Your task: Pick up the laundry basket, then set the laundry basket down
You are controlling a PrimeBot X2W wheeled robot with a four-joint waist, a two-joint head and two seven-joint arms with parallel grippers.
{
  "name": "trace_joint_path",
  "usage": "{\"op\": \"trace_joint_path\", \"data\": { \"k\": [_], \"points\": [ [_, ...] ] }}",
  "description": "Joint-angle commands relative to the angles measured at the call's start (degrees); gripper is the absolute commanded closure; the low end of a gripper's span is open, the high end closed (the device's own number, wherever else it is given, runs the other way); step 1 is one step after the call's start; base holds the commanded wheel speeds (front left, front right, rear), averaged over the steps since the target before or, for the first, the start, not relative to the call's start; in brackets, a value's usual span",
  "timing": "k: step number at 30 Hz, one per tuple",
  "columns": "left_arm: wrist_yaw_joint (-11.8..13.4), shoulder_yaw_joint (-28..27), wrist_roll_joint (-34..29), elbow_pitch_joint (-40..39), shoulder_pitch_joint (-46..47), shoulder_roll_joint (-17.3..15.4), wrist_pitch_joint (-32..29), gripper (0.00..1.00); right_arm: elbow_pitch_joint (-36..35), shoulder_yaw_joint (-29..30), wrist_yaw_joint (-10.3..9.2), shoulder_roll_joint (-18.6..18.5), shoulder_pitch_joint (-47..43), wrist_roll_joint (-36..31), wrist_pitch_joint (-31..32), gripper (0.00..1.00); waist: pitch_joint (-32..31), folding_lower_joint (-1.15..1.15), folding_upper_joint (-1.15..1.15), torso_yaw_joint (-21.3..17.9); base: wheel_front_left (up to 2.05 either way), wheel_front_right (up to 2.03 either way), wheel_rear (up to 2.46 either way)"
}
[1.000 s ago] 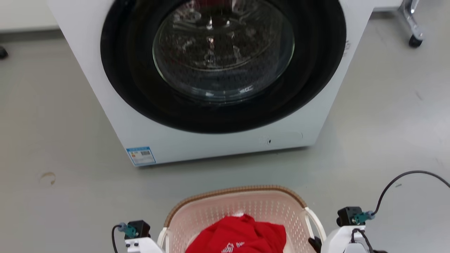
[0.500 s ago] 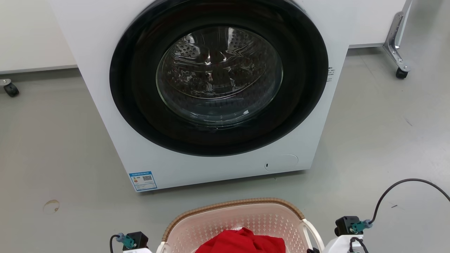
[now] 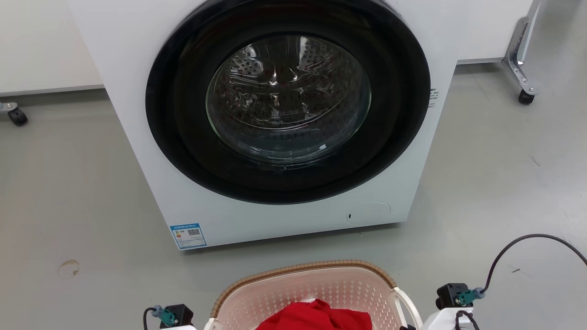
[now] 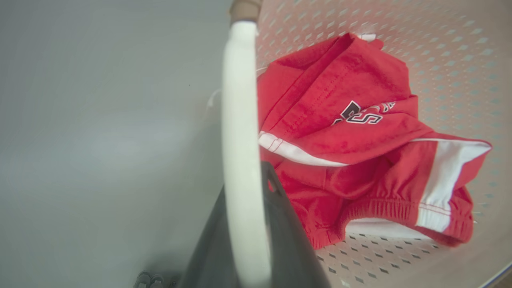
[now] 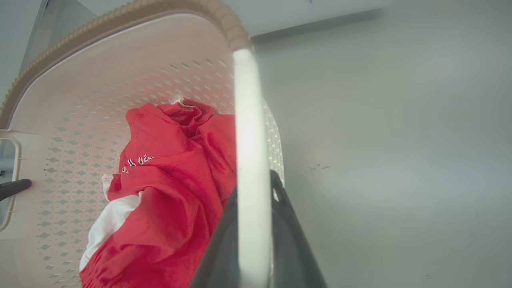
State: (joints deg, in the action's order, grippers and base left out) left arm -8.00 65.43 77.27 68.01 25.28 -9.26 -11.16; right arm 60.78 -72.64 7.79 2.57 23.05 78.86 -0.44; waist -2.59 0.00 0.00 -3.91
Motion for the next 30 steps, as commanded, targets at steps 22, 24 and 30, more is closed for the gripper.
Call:
{"op": "trace_joint_path", "data": {
  "k": [22, 24, 30],
  "points": [
    [0.5, -0.6, 0.1, 3.3, 1.3, -6.2, 0.4, 1.0, 2.5, -0.2, -0.31, -5.4, 1.9, 1.7, -0.9, 1.0, 0.4, 0.0, 0.0, -0.5, 0.0, 0.0, 0.0],
    [0.5, -0.6, 0.1, 3.3, 1.4, -6.1, 0.4, 1.0, 2.6, -0.3, -0.31, -5.4, 2.0, 1.8, -0.9, 1.0, 0.4, 0.0, 0.0, -0.5, 0.0, 0.0, 0.0],
    [0.5, -0.5, 0.1, 3.4, 1.5, -6.1, 0.5, 1.0, 2.7, -0.4, -0.31, -5.4, 2.2, 2.0, -1.0, 1.0, 0.5, 0.0, 0.0, -0.5, 0.0, 0.0, 0.0]
  ]
}}
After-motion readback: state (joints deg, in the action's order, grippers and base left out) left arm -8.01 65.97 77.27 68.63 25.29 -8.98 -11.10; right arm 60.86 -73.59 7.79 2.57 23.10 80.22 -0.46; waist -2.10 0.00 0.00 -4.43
